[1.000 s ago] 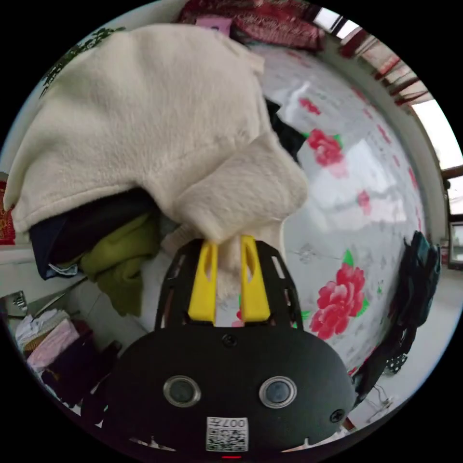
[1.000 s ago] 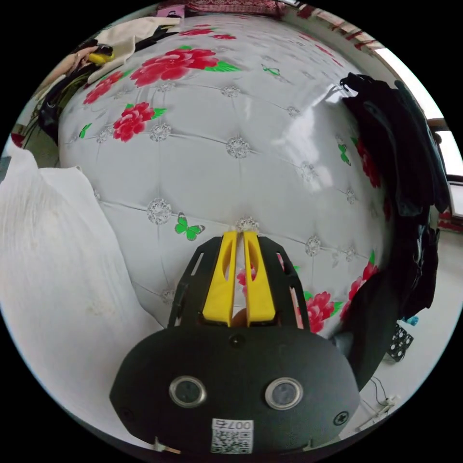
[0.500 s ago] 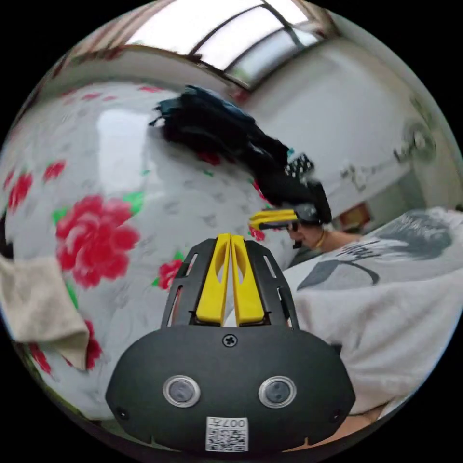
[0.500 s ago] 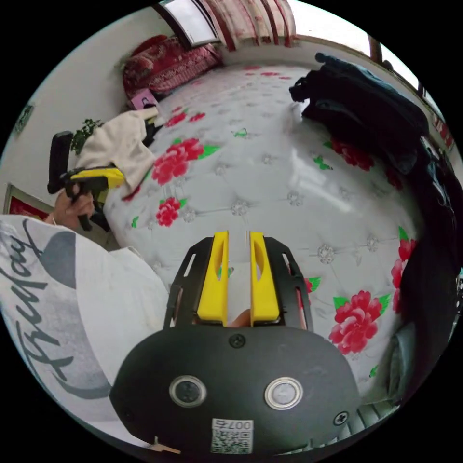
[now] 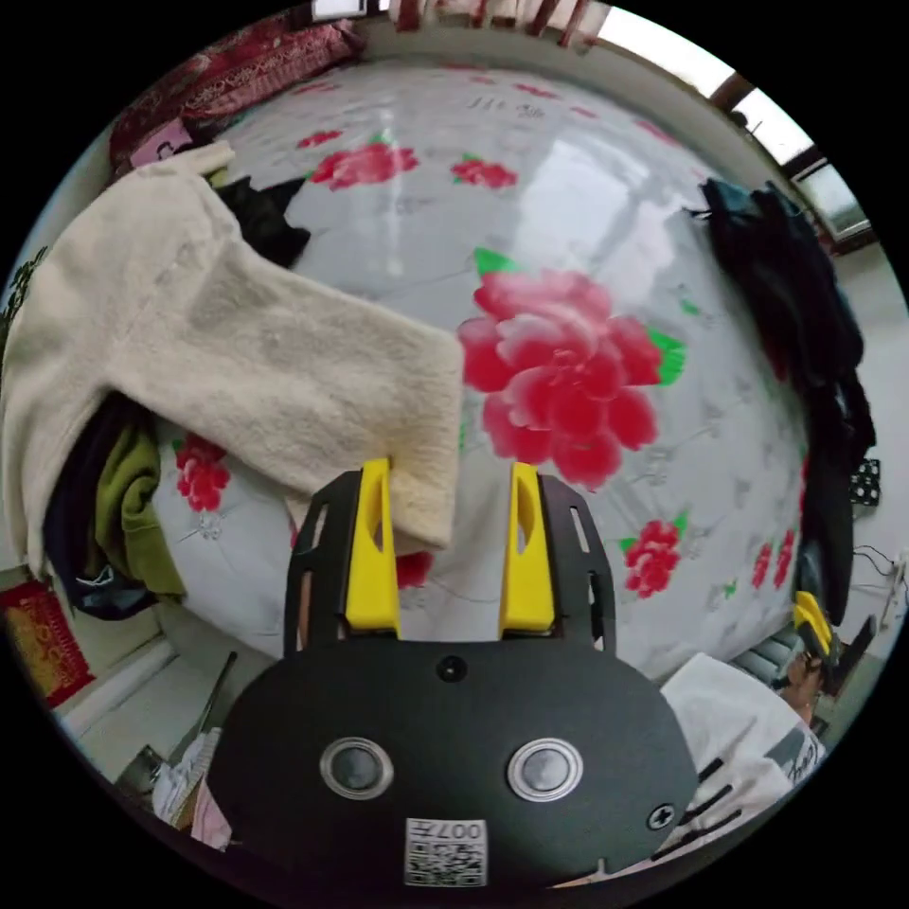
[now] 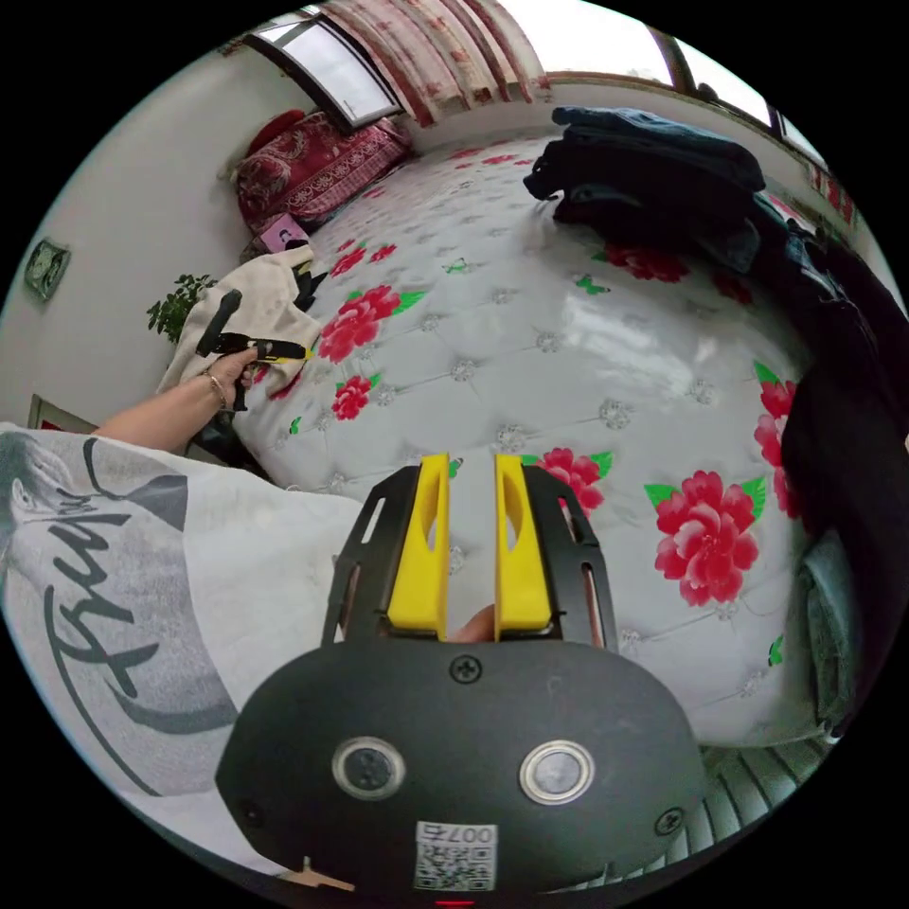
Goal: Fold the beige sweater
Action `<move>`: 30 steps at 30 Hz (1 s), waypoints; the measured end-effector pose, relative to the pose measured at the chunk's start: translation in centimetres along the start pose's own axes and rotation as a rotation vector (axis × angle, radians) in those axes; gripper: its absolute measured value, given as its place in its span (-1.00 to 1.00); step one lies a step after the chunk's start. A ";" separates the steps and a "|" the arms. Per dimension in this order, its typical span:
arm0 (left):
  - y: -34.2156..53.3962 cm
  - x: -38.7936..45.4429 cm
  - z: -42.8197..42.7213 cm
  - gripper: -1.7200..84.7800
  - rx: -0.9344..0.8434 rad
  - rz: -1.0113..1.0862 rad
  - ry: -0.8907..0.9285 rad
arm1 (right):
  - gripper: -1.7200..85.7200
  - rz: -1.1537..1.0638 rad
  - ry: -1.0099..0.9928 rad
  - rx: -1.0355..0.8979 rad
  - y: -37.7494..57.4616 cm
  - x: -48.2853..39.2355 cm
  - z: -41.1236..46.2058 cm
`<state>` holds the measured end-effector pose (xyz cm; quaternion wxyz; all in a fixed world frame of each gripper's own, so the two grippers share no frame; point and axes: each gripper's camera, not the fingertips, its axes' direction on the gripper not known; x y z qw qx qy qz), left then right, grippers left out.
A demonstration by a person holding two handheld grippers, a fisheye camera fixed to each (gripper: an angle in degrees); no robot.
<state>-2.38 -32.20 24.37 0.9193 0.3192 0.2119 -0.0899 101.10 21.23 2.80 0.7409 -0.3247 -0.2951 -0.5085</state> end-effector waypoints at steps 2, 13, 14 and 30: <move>-0.2 0.4 0.1 -0.75 0.039 0.052 -0.132 | -0.79 0.003 0.012 -0.027 0.4 0.2 -0.1; 7.8 3.7 -10.5 -0.88 0.363 0.500 0.573 | -0.77 -0.056 -0.041 0.050 -2.3 0.5 -0.3; 8.6 4.6 -11.4 -0.88 0.375 0.544 0.652 | -0.77 -0.059 -0.076 0.075 -3.0 0.8 -0.4; 16.8 8.4 -20.7 -0.87 0.356 1.000 1.123 | -0.72 0.124 -0.416 -0.045 -5.4 6.6 5.8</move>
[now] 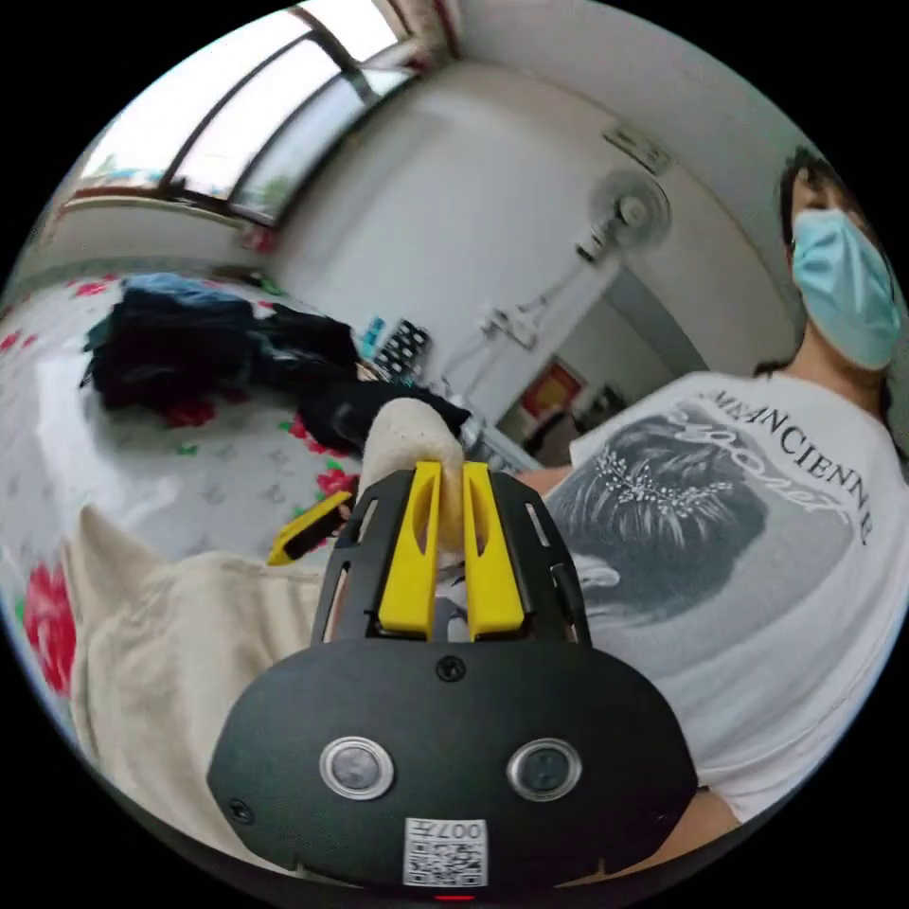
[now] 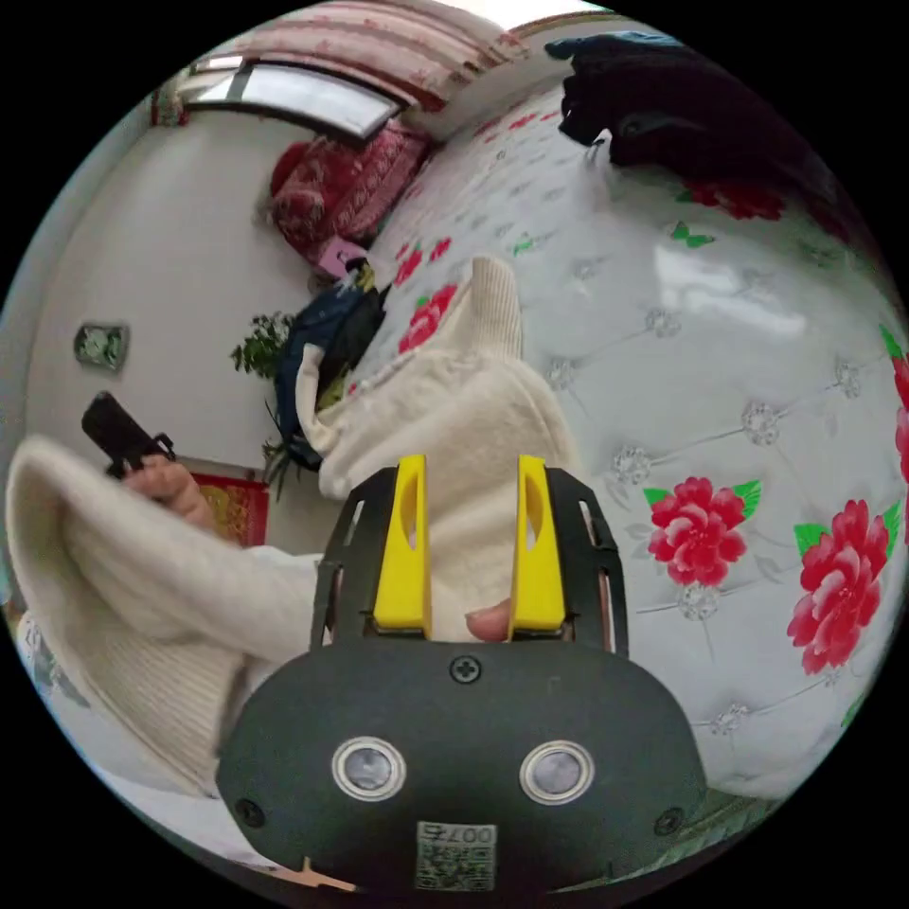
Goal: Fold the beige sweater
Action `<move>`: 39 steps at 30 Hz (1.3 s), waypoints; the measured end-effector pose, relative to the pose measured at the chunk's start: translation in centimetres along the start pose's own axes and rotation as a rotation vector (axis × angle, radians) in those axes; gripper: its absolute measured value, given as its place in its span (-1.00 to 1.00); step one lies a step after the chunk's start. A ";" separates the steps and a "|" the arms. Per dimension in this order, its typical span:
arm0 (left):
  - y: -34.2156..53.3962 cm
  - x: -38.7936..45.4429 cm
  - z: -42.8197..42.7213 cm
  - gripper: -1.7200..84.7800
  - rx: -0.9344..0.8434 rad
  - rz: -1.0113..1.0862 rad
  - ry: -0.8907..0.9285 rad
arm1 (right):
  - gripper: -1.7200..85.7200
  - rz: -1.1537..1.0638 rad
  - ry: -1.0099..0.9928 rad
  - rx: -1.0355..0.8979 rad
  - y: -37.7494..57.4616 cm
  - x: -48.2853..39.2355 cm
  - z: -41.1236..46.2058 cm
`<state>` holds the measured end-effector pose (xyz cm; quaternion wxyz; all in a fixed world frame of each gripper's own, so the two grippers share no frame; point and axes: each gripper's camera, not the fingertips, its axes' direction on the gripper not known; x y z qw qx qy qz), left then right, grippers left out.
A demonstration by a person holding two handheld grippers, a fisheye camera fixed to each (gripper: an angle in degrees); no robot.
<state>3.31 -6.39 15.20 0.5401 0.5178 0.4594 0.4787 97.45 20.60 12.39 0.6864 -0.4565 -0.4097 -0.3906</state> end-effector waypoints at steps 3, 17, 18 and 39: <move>4.8 -1.0 -8.0 -0.87 0.215 -0.192 -0.178 | -0.72 -0.065 0.084 -0.150 0.2 -0.9 4.5; 8.8 0.8 -22.6 -0.87 0.621 -0.068 -0.103 | -0.75 0.008 0.109 0.045 -7.3 0.1 4.5; 9.1 0.5 -23.4 -0.87 0.632 -0.105 -0.160 | -0.75 0.008 0.141 0.036 -7.9 0.1 4.8; 3.5 -14.6 -14.3 -0.60 0.058 -0.361 -0.888 | -0.96 -0.238 -0.228 -0.033 -11.1 -5.6 9.6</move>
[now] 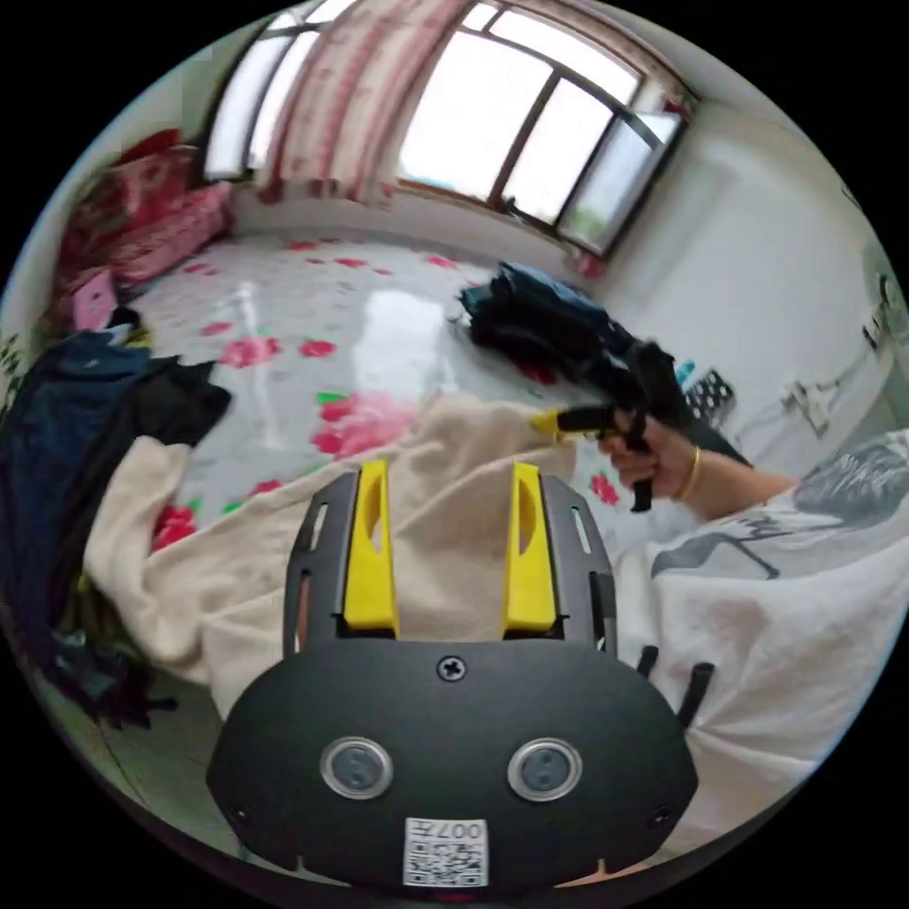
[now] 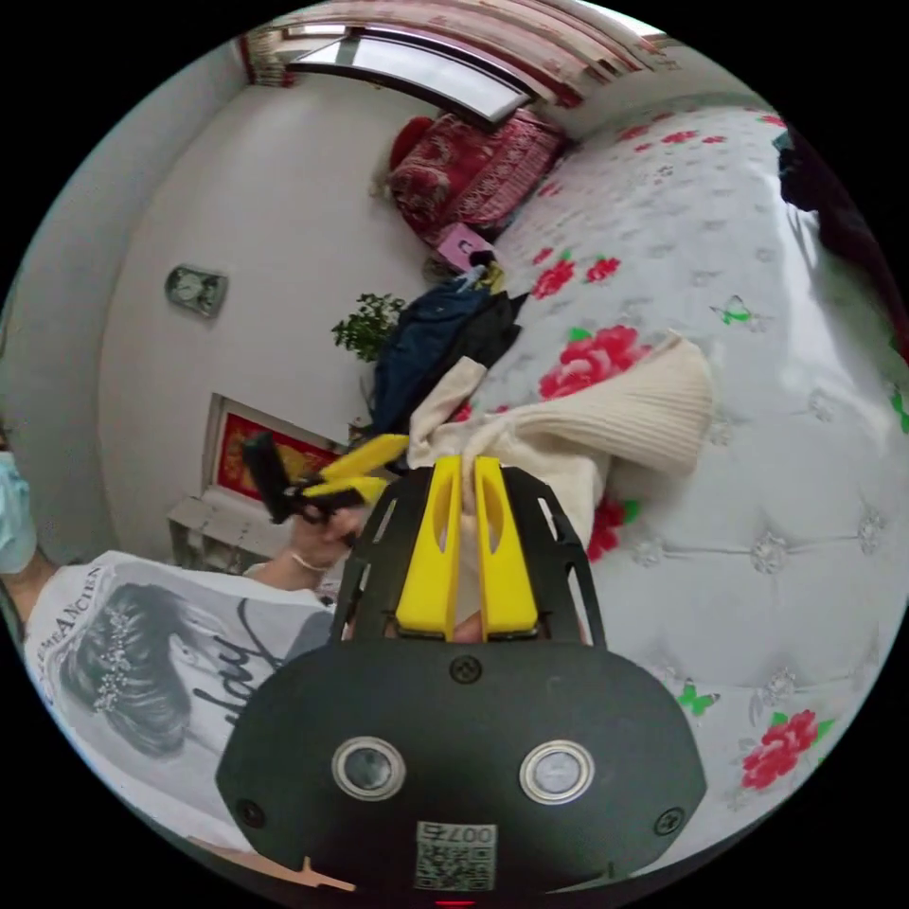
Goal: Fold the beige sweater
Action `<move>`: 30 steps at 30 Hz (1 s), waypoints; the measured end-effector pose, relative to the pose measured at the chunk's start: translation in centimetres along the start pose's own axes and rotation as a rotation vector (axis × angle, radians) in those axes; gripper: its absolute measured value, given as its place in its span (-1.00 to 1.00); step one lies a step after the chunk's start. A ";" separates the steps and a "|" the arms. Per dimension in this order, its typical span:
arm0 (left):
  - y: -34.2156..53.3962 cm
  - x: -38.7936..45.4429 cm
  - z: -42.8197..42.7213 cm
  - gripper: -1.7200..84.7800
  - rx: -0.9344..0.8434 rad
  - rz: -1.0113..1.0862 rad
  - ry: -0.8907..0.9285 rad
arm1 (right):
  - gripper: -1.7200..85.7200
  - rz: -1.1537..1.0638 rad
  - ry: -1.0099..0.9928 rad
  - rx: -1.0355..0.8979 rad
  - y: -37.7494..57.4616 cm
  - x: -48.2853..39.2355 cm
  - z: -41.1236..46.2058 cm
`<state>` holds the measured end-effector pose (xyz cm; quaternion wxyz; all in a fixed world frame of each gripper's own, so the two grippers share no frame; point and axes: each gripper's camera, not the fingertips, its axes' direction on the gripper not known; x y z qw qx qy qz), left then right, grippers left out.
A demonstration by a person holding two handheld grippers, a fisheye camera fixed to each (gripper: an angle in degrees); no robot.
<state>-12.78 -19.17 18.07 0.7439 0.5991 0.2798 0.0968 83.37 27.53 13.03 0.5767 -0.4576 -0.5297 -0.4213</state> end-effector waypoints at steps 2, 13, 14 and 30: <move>-1.0 1.5 4.8 -0.62 -0.086 0.090 0.027 | -0.95 -0.057 -0.146 0.018 -0.5 -1.6 0.1; 1.5 -6.0 -1.3 -0.86 0.129 -0.119 0.486 | -0.81 -0.102 0.038 0.171 1.0 -0.1 -3.8; 1.9 -6.3 -2.0 -0.87 0.142 -0.122 0.485 | -0.79 -0.065 0.167 0.185 1.5 1.5 -4.4; 4.2 -3.0 -21.8 -0.88 0.607 0.172 0.743 | -0.47 -0.231 0.088 -0.154 -2.0 6.3 10.6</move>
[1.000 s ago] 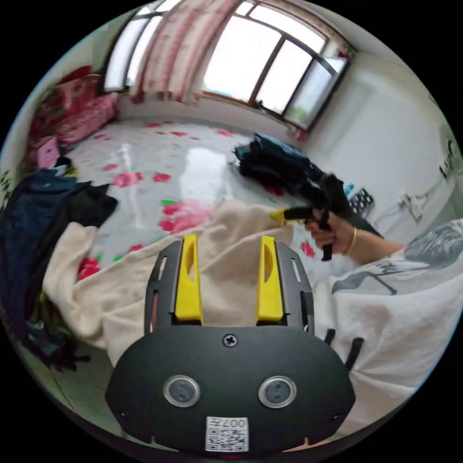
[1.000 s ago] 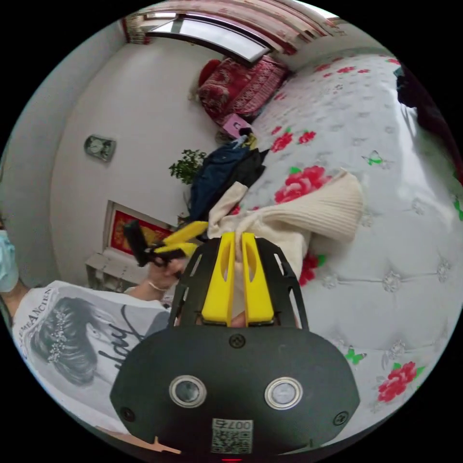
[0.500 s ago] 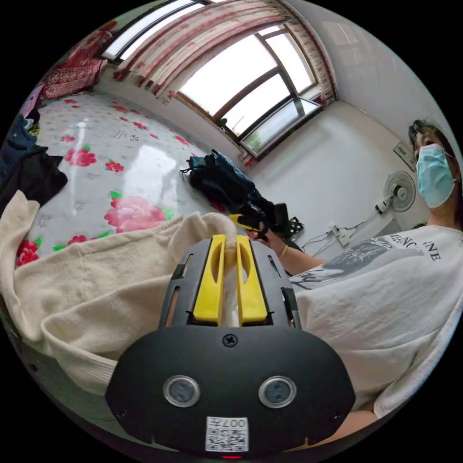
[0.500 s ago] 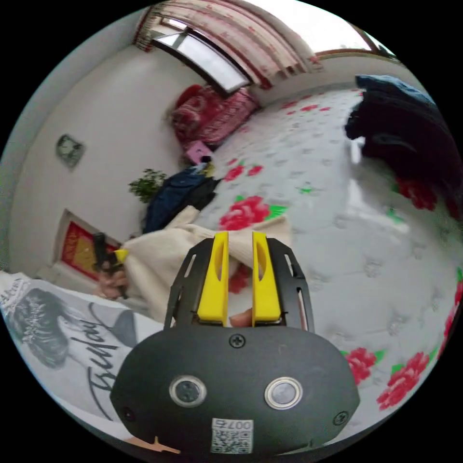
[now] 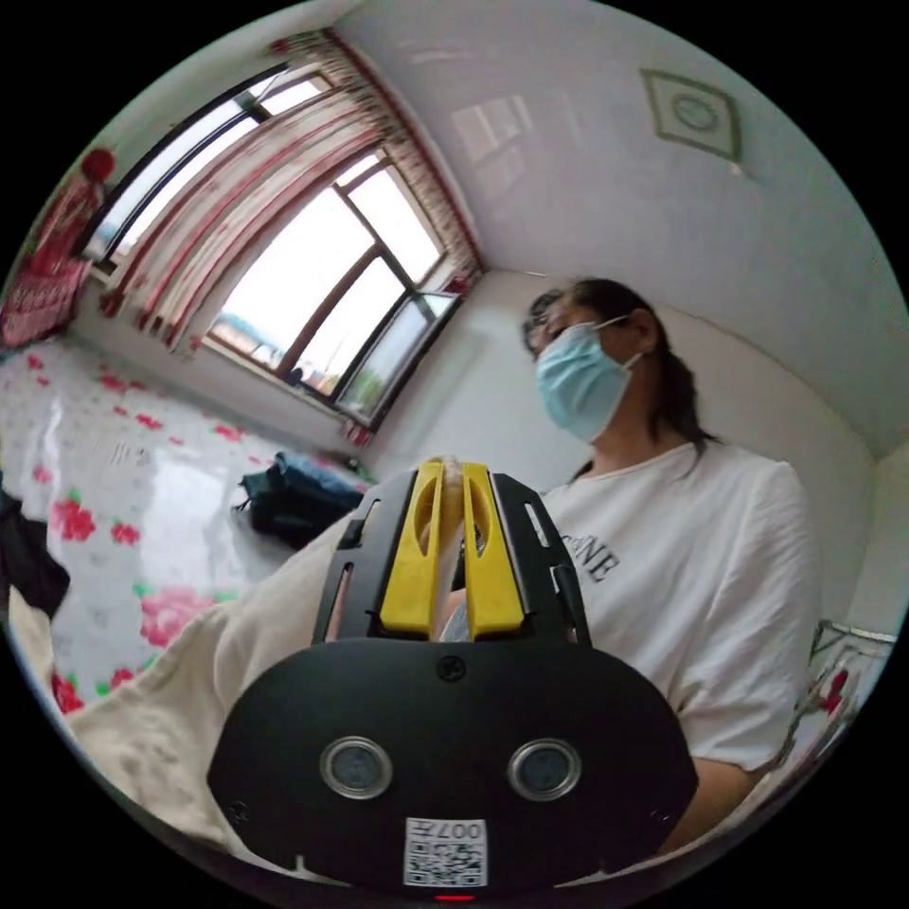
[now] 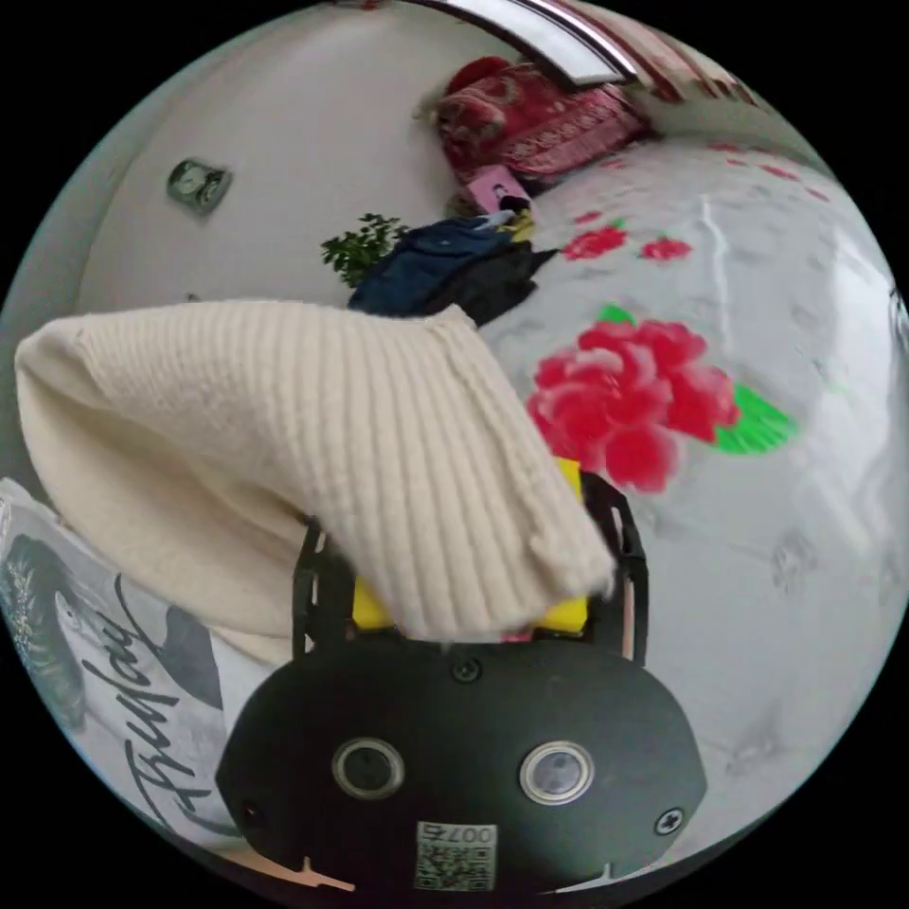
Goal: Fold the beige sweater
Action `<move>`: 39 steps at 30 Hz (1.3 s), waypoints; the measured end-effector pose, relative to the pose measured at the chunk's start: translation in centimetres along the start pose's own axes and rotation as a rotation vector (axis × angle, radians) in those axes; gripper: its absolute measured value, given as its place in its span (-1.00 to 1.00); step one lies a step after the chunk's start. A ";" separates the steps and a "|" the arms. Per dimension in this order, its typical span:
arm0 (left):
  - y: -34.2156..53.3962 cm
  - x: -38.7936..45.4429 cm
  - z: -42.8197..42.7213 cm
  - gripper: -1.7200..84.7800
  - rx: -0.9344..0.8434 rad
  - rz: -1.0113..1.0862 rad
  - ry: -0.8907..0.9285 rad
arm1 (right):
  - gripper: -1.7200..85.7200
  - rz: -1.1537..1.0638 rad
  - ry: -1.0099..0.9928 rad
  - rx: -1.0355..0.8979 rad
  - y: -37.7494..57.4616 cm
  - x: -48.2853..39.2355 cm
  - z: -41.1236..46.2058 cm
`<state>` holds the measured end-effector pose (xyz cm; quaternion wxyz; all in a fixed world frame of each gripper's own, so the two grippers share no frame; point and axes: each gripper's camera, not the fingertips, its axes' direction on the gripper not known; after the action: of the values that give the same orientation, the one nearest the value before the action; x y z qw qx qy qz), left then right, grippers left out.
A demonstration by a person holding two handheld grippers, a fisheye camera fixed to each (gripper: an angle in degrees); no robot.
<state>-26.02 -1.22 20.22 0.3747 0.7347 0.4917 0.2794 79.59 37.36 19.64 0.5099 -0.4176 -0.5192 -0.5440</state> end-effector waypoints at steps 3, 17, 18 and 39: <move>-1.9 3.8 -0.5 -0.89 0.000 0.131 0.097 | -0.47 -0.135 0.009 0.069 -2.8 -3.3 0.7; -0.4 15.5 -1.9 -0.90 0.008 0.527 0.444 | -0.57 -0.628 -0.655 -0.391 -4.6 -21.0 8.9; 0.1 15.3 -1.6 -0.90 0.020 0.504 0.486 | -0.58 -0.627 -0.694 -0.430 -3.7 -21.6 9.6; 2.4 22.4 -8.2 -0.89 0.159 0.597 0.346 | -0.96 -0.295 -0.025 0.663 11.9 -17.7 -26.9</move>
<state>-23.13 21.37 27.75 0.1295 0.8147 0.3316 0.4577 95.67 13.54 0.83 0.5271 -0.1568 -0.7283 -0.4089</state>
